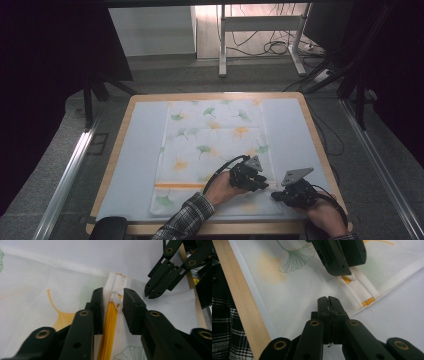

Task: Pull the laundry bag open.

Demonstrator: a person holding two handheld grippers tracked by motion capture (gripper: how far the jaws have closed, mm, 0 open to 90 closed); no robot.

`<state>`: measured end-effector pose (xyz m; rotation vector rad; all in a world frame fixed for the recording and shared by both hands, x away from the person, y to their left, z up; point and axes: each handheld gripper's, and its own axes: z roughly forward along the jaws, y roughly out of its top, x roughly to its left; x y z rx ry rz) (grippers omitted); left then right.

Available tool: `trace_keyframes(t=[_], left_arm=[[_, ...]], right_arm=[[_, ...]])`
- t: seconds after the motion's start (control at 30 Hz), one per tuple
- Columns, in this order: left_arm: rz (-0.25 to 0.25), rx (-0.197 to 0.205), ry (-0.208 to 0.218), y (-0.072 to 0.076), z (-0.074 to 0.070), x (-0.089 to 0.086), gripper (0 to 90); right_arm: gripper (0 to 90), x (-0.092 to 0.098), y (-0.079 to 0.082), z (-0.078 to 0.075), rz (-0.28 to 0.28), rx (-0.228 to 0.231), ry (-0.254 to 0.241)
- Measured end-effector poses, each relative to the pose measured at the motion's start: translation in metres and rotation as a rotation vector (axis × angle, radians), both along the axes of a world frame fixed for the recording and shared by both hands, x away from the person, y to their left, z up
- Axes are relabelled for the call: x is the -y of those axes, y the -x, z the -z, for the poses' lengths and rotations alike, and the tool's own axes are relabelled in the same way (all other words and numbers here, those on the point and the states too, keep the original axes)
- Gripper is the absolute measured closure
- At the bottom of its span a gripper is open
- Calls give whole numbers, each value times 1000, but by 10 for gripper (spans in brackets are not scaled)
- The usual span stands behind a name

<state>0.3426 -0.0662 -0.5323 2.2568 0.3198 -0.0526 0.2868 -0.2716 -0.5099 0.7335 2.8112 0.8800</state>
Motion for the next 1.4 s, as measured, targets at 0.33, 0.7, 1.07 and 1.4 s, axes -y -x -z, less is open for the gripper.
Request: trace_keyframes(t=[0.33, 0.7, 1.07, 1.4], left_arm=[[-10, 2, -8, 2, -2, 3, 830], [-24, 1, -18, -1, -2, 5, 855], [-13, 20, -31, 0, -3, 5, 900], [-18, 21, -34, 1, -3, -2, 900]], right_arm=[[878, 0, 0, 0, 1, -2, -2], [878, 0, -1, 0, 5, -11, -6], [879, 1, -1, 0, 9, -18, -8], [893, 1, -2, 0, 20, -24, -4]])
